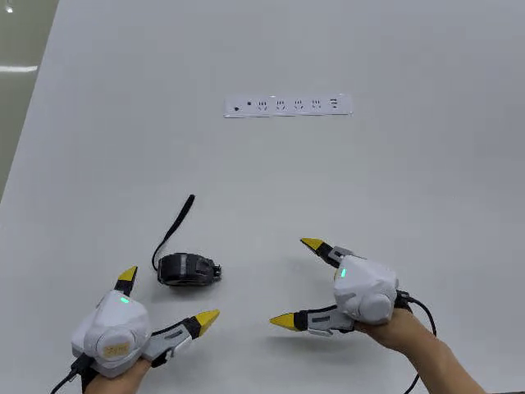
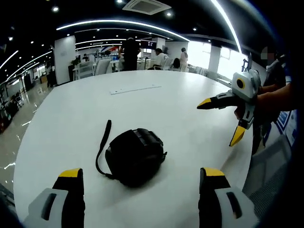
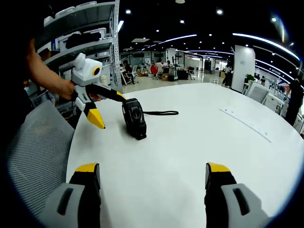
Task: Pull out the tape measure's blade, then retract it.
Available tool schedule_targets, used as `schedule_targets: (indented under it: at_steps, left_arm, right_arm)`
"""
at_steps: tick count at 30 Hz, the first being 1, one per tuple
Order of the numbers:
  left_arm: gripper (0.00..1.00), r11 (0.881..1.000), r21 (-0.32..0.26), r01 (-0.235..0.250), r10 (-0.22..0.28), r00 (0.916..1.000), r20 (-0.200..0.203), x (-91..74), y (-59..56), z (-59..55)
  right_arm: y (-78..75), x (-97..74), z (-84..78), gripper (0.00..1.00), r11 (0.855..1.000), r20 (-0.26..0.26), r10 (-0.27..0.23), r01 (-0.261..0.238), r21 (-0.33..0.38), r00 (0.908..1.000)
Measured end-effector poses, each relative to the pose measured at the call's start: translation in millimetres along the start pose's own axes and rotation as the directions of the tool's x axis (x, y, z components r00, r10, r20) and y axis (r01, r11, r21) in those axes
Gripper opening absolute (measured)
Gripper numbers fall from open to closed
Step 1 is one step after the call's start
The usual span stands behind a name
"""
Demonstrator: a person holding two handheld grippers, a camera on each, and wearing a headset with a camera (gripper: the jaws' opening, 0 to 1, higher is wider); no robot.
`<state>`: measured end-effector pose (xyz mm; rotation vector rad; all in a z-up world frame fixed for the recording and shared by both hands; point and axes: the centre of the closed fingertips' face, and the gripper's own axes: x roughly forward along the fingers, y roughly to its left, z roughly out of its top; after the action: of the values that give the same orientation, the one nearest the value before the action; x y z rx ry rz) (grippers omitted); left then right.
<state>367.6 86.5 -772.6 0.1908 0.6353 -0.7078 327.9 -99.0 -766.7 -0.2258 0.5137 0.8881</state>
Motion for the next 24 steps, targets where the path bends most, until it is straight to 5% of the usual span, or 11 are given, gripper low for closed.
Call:
schedule_targets:
  at_steps: [9, 17, 21, 24]
  left_arm:
    - [1.00, 0.996, 0.055, 0.073, -0.074, 0.9972, 0.016, -18.5, -3.4, -6.5]
    - [1.00, 0.993, 0.058, 0.103, -0.107, 0.9913, 0.076, -33.0, -7.1, -5.1]
    - [1.00, 0.993, 0.057, 0.106, -0.110, 0.9910, 0.076, -33.4, -7.6, -5.8]
    - [1.00, 0.992, 0.045, 0.119, -0.122, 0.9903, 0.067, -35.8, -10.6, -13.8]
  right_arm:
    - [2.8, -28.0, -7.5, 0.99, 0.990, 0.060, -0.101, 0.094, 0.105, 0.9931]
    - [10.0, -52.6, -18.7, 1.00, 0.976, 0.076, -0.150, 0.136, 0.169, 0.9858]
    - [10.3, -53.8, -19.0, 1.00, 0.976, 0.077, -0.153, 0.138, 0.171, 0.9852]
    - [10.7, -63.7, -22.1, 1.00, 0.965, 0.096, -0.197, 0.175, 0.194, 0.9757]
